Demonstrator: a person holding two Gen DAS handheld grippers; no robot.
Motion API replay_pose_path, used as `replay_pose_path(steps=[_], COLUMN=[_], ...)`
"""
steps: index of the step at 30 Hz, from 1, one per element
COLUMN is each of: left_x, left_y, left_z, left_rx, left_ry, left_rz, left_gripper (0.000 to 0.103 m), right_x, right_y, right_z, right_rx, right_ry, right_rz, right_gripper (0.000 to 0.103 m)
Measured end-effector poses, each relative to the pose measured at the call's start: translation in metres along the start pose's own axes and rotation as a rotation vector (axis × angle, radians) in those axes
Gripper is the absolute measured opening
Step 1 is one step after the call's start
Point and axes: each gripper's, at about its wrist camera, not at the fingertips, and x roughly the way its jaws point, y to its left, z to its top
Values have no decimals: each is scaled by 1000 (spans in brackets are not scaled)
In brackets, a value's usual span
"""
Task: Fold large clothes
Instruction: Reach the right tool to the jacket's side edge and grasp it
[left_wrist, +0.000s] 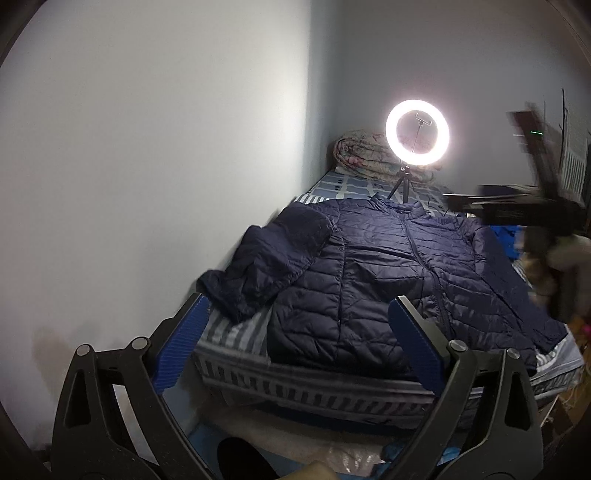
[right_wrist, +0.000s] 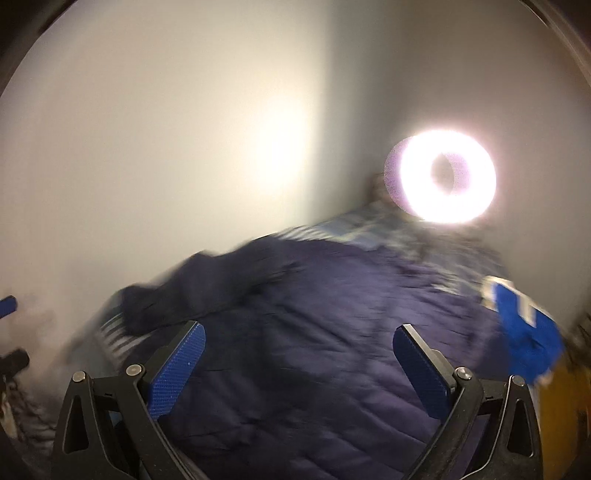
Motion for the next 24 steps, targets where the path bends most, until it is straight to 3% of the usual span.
replay_pose_path(steps=[2,6,10,12,18,24], left_x=[-2,0,4,5,9,10], left_y=[6,19,33,41,58,76], left_z=[-4,-8,-13,-16,-24,-27], left_rx=[-19,-68,-109,-121,-137,-186], left_ry=[1,22,53,64,83,94], left_rz=[-9,-21,-18,-7,36,55], left_gripper=[94,84,73,70,70,70], right_x=[18,66,100,119,175,212], right_y=[20,73,133,158,211,248], right_z=[6,18,21,20,12,1], right_rx=[-21,-91,-171,-192,-212,-249], right_ry=[35,142,200,233,315,354], right_rz=[94,287,431,481,575,602], right_gripper=[97,74,66,55,49,48])
